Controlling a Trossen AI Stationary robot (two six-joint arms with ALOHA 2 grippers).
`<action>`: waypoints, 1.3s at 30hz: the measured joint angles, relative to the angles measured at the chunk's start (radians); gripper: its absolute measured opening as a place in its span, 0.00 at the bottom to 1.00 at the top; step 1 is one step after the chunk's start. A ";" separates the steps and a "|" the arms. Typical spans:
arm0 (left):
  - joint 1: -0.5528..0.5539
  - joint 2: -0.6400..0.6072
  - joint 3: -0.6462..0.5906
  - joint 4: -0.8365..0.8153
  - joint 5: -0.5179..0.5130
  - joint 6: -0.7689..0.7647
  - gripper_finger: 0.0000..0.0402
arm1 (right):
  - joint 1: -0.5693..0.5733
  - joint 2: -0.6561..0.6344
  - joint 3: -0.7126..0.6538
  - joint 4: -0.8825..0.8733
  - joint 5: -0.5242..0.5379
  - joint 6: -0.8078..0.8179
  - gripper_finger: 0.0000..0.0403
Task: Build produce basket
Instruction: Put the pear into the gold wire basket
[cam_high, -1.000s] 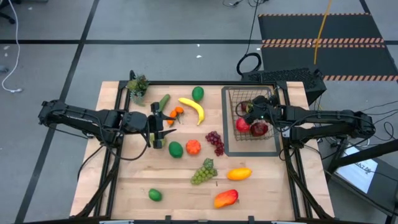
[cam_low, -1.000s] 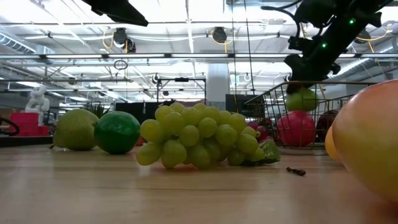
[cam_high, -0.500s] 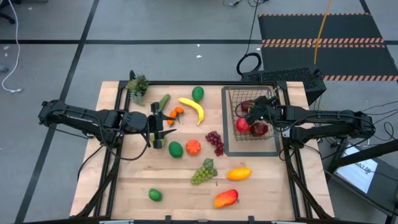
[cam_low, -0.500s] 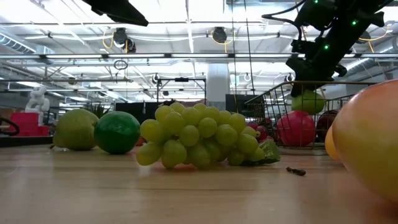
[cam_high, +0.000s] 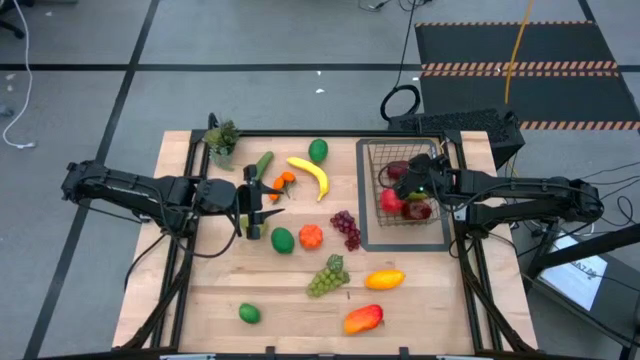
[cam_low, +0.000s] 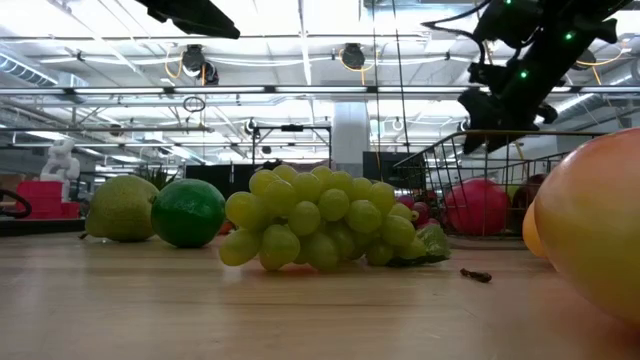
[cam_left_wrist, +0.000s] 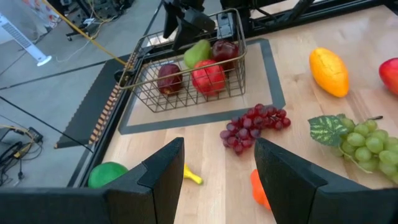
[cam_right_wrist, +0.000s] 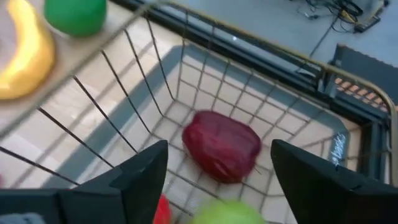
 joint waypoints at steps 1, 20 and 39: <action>0.000 0.000 0.000 0.000 0.000 0.000 0.49 | 0.001 -0.001 0.000 0.025 -0.001 -0.012 0.71; -0.004 0.003 0.000 -0.169 0.065 -0.062 0.49 | 0.111 -0.042 0.000 0.504 -0.214 -0.284 0.70; -0.122 0.005 0.000 -0.711 -0.087 -0.592 0.49 | 0.113 -0.042 0.000 0.514 -0.213 -0.379 0.70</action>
